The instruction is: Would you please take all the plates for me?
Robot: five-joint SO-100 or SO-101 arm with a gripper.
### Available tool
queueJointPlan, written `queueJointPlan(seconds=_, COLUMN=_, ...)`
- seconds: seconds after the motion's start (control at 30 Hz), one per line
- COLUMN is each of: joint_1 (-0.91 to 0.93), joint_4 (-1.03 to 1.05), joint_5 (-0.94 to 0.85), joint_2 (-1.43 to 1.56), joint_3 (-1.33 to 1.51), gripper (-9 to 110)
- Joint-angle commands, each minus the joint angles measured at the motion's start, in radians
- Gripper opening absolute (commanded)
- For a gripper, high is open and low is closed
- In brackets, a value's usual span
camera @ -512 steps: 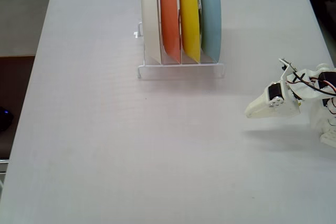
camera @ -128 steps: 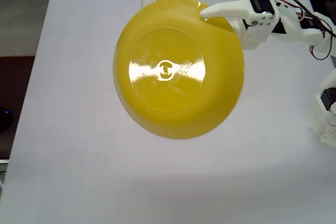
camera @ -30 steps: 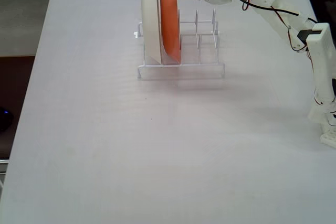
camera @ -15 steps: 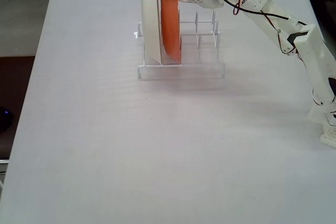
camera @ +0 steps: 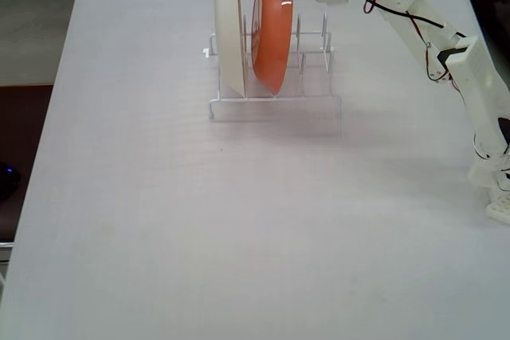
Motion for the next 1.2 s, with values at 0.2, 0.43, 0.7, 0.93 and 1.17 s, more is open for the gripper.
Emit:
queueJointPlan(seconds=0.2, joint_1=0.023, joint_4=0.012, joint_5=0.064, joint_2=0.374, joint_3=-0.072, gripper=0)
queueJointPlan(seconds=0.43, joint_1=-0.003, joint_4=0.087, joint_5=0.155, joint_2=0.492, joint_3=-0.072, gripper=0)
queueJointPlan(seconds=0.7, joint_1=-0.156, joint_4=0.238, joint_5=0.354, joint_2=0.603, joint_3=-0.072, gripper=0)
queueJointPlan(seconds=0.93, joint_1=-0.408, joint_4=0.267, joint_5=0.566, joint_2=0.612, joint_3=-0.057, gripper=0)
queueJointPlan(seconds=1.17, joint_1=-0.592, joint_4=-0.005, joint_5=0.607, joint_2=0.612, joint_3=0.135, gripper=-1)
